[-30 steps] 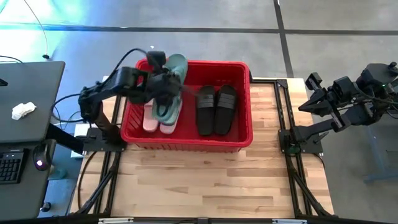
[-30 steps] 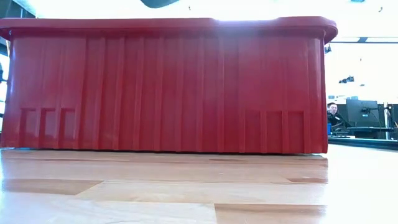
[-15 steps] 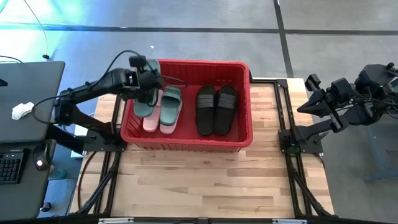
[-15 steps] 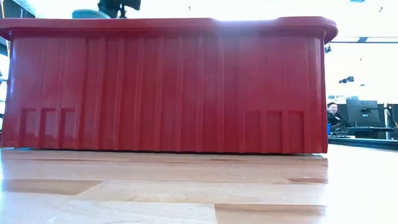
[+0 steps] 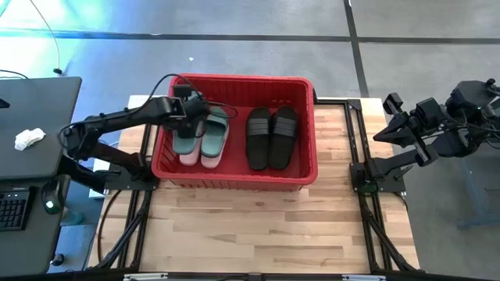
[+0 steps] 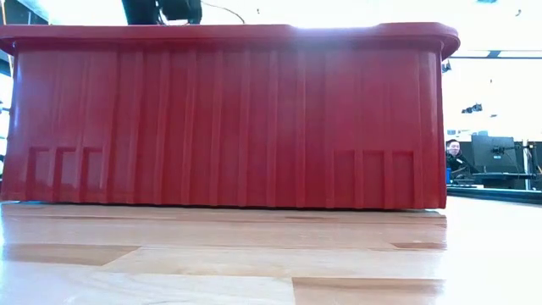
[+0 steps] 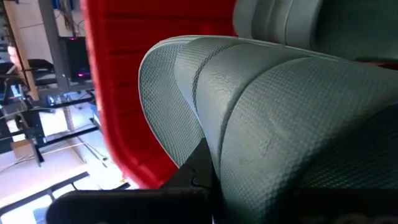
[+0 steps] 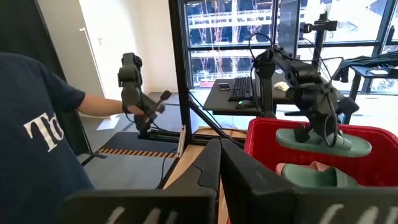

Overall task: Pick and place slides into bin
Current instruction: Put the green slide into the red bin

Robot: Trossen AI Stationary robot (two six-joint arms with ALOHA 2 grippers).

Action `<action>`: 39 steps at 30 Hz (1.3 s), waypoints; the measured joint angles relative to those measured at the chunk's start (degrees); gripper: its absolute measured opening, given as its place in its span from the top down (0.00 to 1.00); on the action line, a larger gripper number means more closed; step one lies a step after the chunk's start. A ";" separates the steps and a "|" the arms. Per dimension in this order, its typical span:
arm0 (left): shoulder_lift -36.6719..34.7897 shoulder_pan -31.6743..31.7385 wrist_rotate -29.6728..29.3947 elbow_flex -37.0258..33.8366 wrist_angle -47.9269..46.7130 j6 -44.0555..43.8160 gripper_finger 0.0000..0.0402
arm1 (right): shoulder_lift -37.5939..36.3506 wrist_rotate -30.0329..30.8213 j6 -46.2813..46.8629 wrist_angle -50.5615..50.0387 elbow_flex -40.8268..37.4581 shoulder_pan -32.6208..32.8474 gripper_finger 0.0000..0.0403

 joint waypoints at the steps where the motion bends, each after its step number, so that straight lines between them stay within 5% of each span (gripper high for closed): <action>1: 0.26 0.07 0.14 -0.90 1.27 0.93 1.00 | 0.00 0.01 0.00 0.01 0.00 -0.01 1.00; 10: 2.66 3.10 0.83 -6.75 5.64 4.22 1.00 | -0.01 0.00 0.00 0.02 0.00 0.01 1.00; 39: 13.39 5.61 5.85 -7.33 8.63 3.72 0.99 | -0.01 0.00 0.00 0.04 0.00 -0.01 1.00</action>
